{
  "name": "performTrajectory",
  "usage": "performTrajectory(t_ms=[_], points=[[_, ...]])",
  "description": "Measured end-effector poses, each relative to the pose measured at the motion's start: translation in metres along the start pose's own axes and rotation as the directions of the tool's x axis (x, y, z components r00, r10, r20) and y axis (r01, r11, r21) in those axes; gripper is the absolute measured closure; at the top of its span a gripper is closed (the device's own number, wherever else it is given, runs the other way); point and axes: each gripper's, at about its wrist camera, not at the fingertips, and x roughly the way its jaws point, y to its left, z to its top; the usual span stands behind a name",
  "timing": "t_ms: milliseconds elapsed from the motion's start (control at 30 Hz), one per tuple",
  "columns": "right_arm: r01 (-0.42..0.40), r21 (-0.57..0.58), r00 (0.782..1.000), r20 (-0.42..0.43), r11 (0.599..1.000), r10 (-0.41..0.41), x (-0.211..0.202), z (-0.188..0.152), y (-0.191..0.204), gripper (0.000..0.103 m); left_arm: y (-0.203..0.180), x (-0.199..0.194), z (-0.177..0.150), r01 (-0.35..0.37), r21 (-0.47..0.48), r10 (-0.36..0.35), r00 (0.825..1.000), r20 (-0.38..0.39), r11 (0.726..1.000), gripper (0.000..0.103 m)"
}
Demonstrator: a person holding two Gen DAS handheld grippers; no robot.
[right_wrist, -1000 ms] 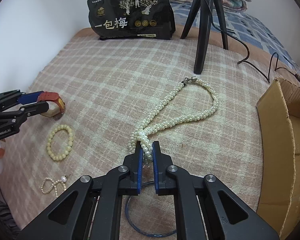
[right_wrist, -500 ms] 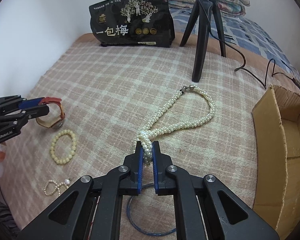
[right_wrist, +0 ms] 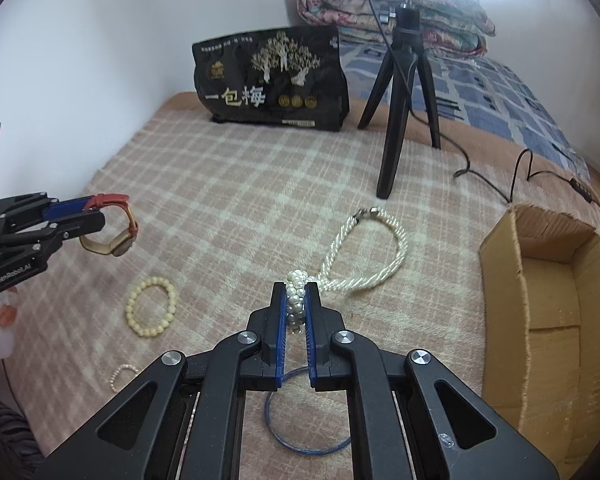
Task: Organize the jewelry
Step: 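Lift the red watch with the left tool while the right tool lifts the pearl necklace toward the box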
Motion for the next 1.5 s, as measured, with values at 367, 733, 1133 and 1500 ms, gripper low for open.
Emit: performTrajectory(t_ms=[367,733,1133,1500], points=[[0.021,-0.01,0.996,0.087,1.0,-0.02,-0.057,0.01,-0.004,0.096,-0.019,-0.037,0.017,0.02,0.017,-0.021,0.997,0.079,1.0,0.082],[0.02,0.013,0.978,0.21,1.0,-0.022,-0.133,0.014,-0.015,0.096,-0.056,-0.079,0.038,0.063,0.06,-0.072,0.984,0.163,0.996,0.082],[0.069,0.081,0.943,0.319,0.994,-0.092,-0.21,0.003,-0.061,0.096,-0.126,-0.089,0.06,0.128,0.137,-0.154,0.967,0.201,0.982,0.082],[0.14,0.176,0.944,0.272,0.974,-0.185,-0.226,-0.033,-0.123,0.096,-0.207,-0.069,0.092,0.196,0.211,-0.237,0.952,0.194,0.958,0.082]])
